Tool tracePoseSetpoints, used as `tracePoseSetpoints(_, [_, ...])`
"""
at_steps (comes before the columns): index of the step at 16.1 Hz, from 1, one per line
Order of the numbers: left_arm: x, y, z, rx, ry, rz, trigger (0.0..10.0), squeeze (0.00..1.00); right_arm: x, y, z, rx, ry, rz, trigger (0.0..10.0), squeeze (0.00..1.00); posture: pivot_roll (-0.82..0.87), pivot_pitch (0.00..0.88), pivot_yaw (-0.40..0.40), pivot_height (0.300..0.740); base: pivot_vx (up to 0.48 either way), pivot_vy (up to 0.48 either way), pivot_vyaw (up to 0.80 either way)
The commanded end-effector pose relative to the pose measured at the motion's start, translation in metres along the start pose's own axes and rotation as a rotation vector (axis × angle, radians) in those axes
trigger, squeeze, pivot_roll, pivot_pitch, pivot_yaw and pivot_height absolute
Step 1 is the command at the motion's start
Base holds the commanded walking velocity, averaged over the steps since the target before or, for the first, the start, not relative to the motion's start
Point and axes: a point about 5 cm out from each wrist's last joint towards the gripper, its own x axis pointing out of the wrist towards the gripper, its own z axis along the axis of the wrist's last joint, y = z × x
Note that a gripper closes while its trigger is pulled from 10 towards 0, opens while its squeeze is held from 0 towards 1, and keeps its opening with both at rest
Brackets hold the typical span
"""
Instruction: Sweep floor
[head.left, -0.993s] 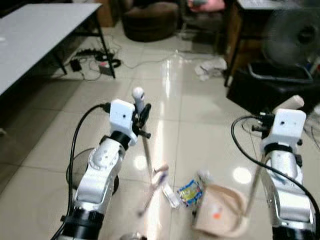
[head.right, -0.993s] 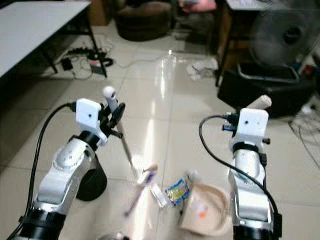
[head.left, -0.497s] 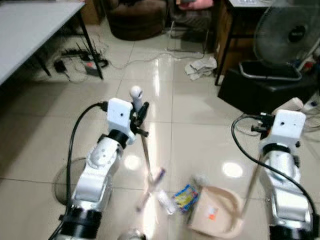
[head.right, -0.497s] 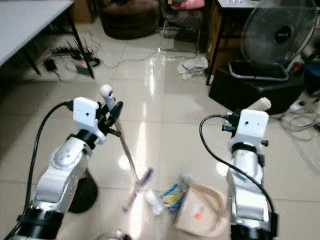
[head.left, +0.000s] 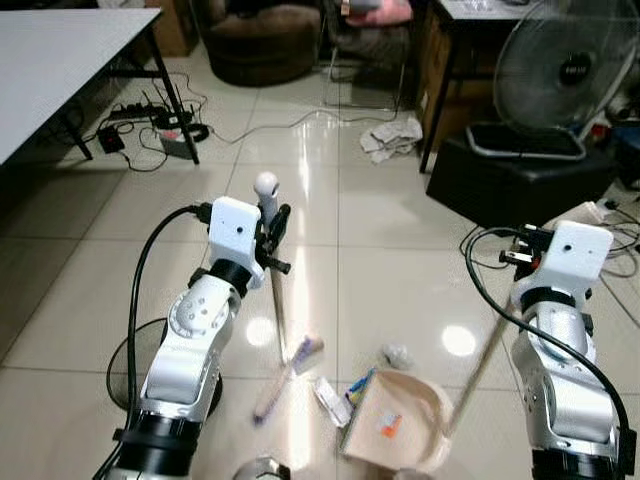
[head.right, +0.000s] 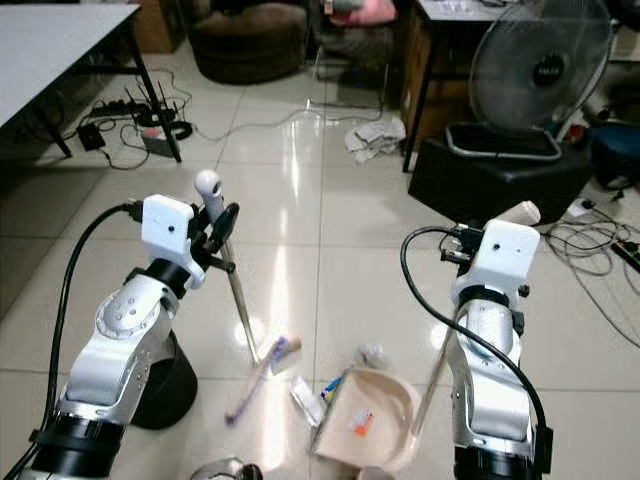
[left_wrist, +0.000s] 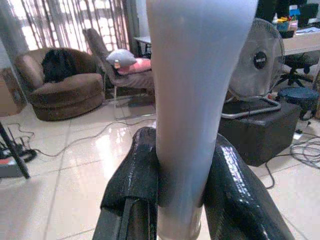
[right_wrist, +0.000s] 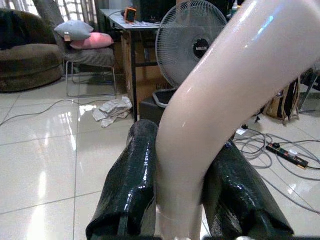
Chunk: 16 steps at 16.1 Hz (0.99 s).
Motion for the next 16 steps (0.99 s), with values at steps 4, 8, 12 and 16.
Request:
tracePoseSetpoints(4, [0.003,0.003,0.005,0.043,-0.022,0.017,10.0,0.0,0.007,0.002,0.011,-0.04,-0.057,0.011,10.0,0.0,-0.03,0.098,0.04,0.74,0.0,0.0,0.0])
tracePoseSetpoints(8, [0.006,0.003,0.004,0.06,-0.008,0.016,10.0,0.0,0.014,0.006,0.018,-0.111,-0.113,0.029,10.0,0.0,-0.03,0.109,0.051,0.74,0.0,0.0,0.0])
tracePoseSetpoints(12, [0.011,0.002,-0.001,0.04,0.015,0.031,10.0,0.0,0.019,0.013,0.019,-0.096,-0.141,0.07,10.0,0.0,-0.02,0.112,0.051,0.74,0.0,0.0,0.0])
tracePoseSetpoints(16, [0.018,0.002,-0.007,0.028,0.054,0.039,10.0,0.0,0.022,0.027,0.02,-0.141,-0.189,0.136,10.0,0.0,-0.04,0.13,0.065,0.74,0.0,0.0,0.0])
